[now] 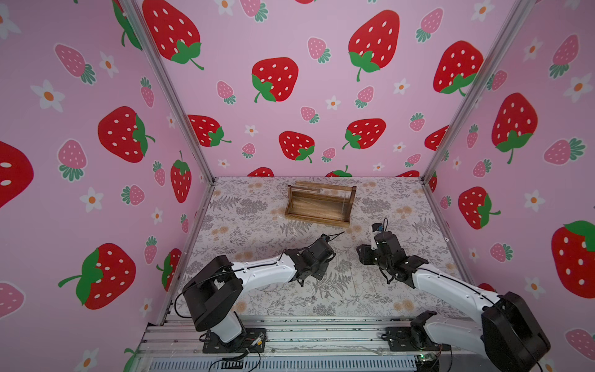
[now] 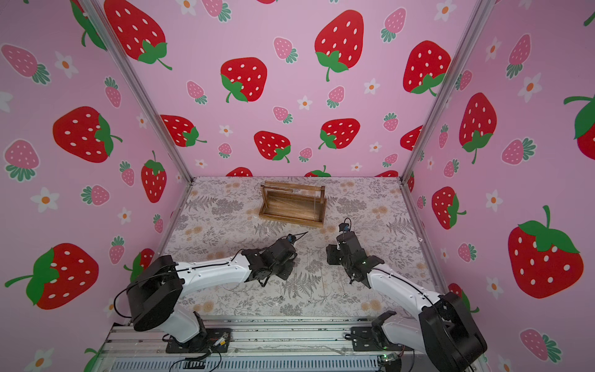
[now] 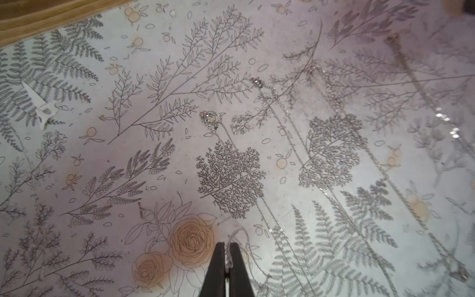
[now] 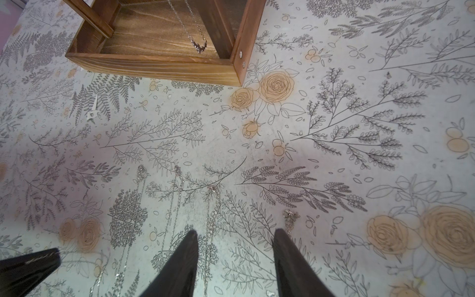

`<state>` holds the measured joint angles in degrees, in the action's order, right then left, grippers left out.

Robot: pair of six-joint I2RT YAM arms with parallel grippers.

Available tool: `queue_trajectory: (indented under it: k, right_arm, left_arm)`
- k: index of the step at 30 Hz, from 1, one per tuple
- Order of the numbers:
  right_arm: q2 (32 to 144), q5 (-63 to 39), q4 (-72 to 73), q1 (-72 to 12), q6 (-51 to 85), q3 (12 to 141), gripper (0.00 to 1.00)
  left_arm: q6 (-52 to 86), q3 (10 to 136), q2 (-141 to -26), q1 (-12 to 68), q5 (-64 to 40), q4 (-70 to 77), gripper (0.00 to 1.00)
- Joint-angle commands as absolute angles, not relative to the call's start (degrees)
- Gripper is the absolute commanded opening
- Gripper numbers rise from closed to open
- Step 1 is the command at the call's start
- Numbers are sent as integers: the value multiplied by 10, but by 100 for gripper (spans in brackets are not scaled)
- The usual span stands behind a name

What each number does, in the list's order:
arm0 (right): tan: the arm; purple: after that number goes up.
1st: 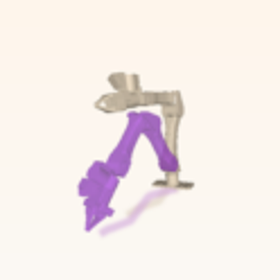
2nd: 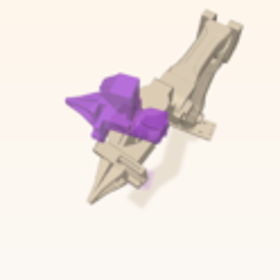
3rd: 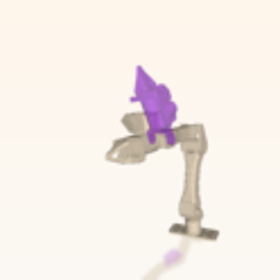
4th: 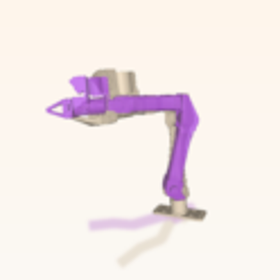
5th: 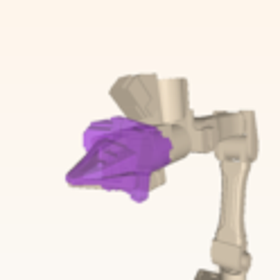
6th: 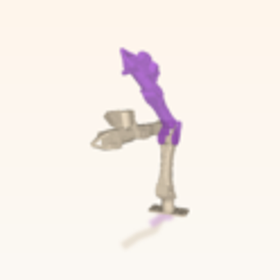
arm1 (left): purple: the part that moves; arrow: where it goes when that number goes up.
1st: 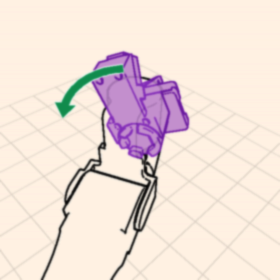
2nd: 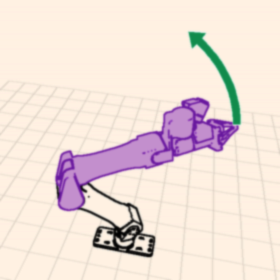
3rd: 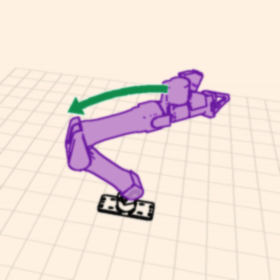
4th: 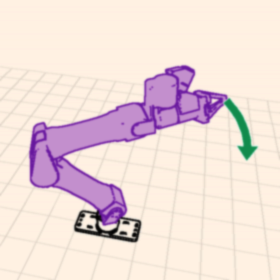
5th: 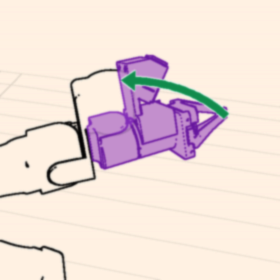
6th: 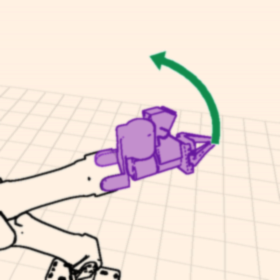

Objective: Take the necklace off the jewelry display stand
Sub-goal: Place the necklace at the center of the board.

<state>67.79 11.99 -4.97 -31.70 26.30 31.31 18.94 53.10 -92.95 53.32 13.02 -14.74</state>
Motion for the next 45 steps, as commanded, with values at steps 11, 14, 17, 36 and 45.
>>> queue_trajectory:
  k: [11,14,17,36,45]
  right_arm:
    - [677,109,-50,-314,262,327,49]
    - [678,107,-50,-314,262,327,48]
    - [678,106,-49,-314,262,328,49]
    - [686,105,-49,-314,262,331,49]
    - [686,103,-50,-314,262,331,49]
  left_arm:
    - [163,558,-987,483,157,-115,0]
    - [158,563,-995,469,151,-112,0]
    - [155,567,-1002,461,142,-104,0]
    - [147,602,-1039,448,141,-103,0]
    - [145,617,-1047,446,139,-106,0]
